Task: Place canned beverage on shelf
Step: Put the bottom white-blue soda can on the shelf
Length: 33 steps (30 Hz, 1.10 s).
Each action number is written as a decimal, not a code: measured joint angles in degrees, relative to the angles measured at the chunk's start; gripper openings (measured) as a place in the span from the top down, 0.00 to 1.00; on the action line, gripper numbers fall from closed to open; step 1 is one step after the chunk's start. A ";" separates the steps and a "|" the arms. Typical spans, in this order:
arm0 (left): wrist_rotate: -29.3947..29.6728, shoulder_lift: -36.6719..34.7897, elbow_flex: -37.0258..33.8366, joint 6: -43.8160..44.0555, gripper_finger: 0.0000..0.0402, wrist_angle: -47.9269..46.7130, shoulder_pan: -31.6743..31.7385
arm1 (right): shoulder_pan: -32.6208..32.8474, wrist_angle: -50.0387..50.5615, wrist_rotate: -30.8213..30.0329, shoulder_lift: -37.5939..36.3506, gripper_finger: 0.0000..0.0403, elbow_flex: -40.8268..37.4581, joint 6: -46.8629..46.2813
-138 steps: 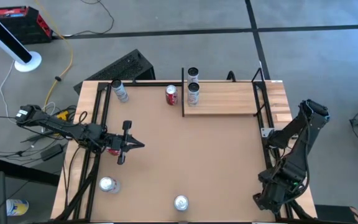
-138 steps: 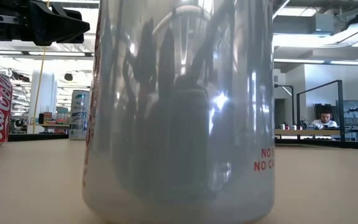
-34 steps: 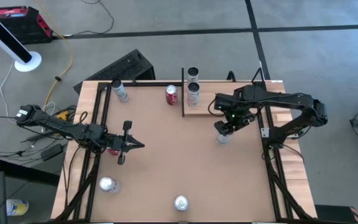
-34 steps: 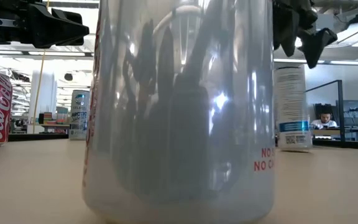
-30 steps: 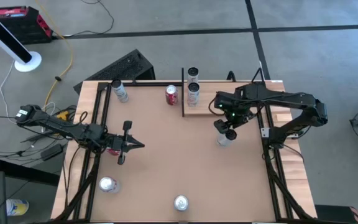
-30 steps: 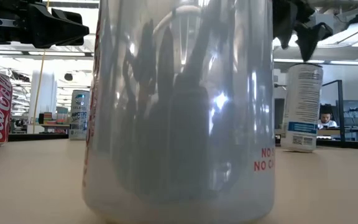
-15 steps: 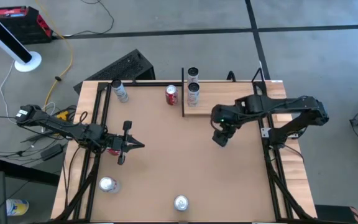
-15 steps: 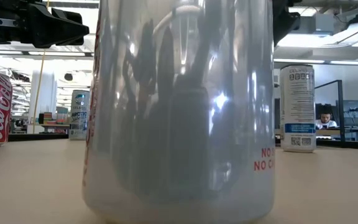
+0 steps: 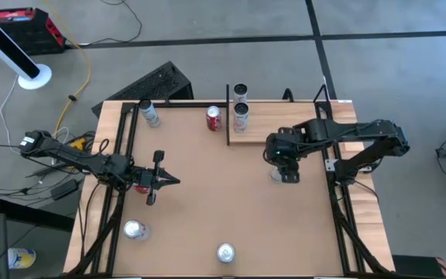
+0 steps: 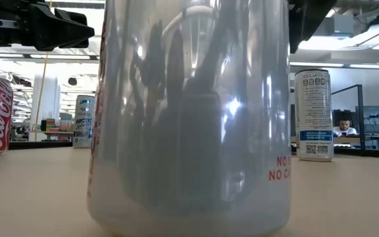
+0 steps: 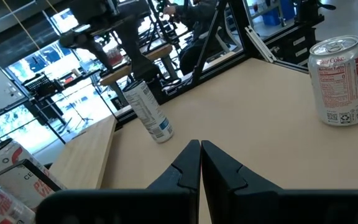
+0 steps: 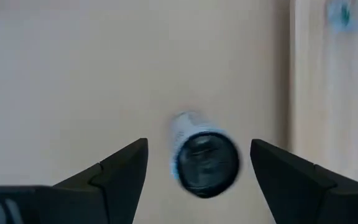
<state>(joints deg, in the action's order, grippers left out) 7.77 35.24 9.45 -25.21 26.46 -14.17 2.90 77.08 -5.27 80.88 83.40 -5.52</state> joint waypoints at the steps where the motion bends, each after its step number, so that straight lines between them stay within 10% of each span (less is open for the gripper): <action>1: -0.01 0.00 0.00 0.04 1.00 0.00 0.02 | 0.00 0.12 -0.53 0.00 0.24 0.00 3.64; 7: -0.02 -0.01 0.00 0.23 1.00 -0.01 0.02 | -0.02 -0.05 -1.20 0.00 0.24 -1.43 20.20; 33: -0.02 -0.01 0.00 0.21 1.00 -0.04 0.00 | -0.48 -3.00 -1.52 0.00 0.24 -9.81 23.13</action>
<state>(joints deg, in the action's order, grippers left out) 7.75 35.23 9.45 -24.99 26.41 -14.17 2.42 74.08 -6.78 80.88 73.58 17.61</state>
